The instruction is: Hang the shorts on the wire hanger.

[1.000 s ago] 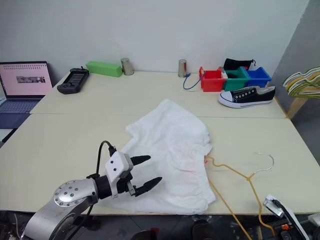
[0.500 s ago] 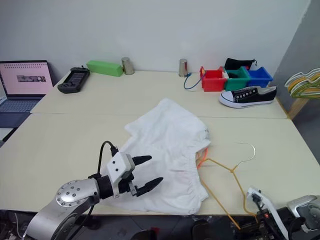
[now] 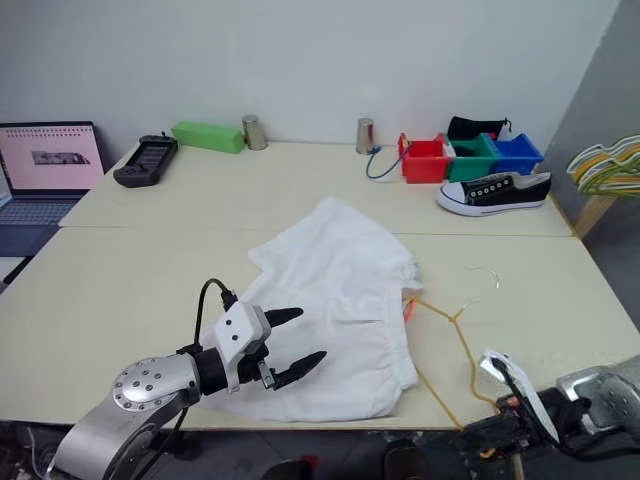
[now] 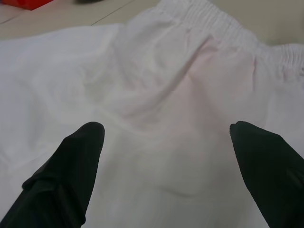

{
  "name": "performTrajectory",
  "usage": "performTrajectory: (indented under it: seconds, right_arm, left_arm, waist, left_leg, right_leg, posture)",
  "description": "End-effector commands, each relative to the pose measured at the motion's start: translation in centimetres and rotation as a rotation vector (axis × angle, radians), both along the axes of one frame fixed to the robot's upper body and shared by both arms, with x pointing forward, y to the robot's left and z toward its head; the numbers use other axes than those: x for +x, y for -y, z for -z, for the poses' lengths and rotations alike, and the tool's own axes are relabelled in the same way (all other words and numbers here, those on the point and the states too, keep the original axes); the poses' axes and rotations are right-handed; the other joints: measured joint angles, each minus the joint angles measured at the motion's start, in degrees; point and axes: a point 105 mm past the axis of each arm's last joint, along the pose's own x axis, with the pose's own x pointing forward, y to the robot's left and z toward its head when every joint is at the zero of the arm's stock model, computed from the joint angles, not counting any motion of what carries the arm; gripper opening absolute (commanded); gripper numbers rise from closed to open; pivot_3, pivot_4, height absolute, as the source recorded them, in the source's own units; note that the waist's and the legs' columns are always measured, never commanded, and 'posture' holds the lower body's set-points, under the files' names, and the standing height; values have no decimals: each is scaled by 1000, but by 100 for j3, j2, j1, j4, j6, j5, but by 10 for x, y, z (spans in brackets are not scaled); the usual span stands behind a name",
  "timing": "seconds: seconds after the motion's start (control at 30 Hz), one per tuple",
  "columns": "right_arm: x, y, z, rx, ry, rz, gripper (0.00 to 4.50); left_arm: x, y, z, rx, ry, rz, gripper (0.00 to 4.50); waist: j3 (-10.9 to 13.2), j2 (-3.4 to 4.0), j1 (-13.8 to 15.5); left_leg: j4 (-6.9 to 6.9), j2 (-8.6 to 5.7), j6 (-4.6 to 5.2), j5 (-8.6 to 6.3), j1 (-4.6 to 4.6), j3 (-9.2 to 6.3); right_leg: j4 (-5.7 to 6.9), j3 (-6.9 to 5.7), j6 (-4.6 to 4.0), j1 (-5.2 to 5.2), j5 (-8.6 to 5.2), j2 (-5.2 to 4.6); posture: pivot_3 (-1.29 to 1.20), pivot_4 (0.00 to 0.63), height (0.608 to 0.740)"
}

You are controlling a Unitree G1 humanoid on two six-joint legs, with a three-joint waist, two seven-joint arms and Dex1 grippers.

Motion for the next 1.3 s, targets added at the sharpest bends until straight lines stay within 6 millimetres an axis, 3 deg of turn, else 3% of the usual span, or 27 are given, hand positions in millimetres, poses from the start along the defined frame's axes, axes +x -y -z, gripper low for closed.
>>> performTrajectory:
  seconds: [0.03,0.23,0.4,0.87,0.93,1.3]
  right_arm:
    - [-14,-2,-8,38,-108,-24,0]
    - [-26,1,5,21,-217,25,0]
    - [-23,3,4,48,-269,86,0]
    - [21,-21,19,96,-204,345,0]
    - [24,-23,19,86,-188,351,0]
    - [45,-21,7,93,-72,359,0]
  left_arm:
    - [0,0,-6,16,43,16,4487]
    - [0,-3,-7,21,47,8,4487]
    - [-2,-2,-6,23,43,8,4487]
    - [0,-3,-3,43,57,27,4487]
    - [0,-4,-3,43,59,28,4487]
    - [1,-2,-4,41,68,44,4487]
  waist:
    - [2,11,9]
    - [2,10,39]
    - [2,11,26]
    - [-12,29,18]
    - [-14,34,18]
    - [-24,49,16]
  left_leg:
    - [1,-3,0,0,-2,1]
    - [1,-1,2,-1,-21,-5]
    - [4,0,3,0,-27,-5]
    - [18,15,4,0,-38,-8]
    - [19,19,4,0,-38,-8]
    - [28,56,4,0,-39,-5]
  right_leg:
    - [1,3,1,0,1,-1]
    - [1,-3,6,-12,2,2]
    - [2,0,5,-19,2,4]
    - [5,7,9,-21,6,27]
    - [5,7,38,-21,22,31]
    - [5,17,30,-23,29,70]
  posture:
    - [-269,95,740]
    - [-260,98,740]
    - [-264,98,740]
    - [-254,82,740]
    - [-255,80,740]
    - [-258,71,740]
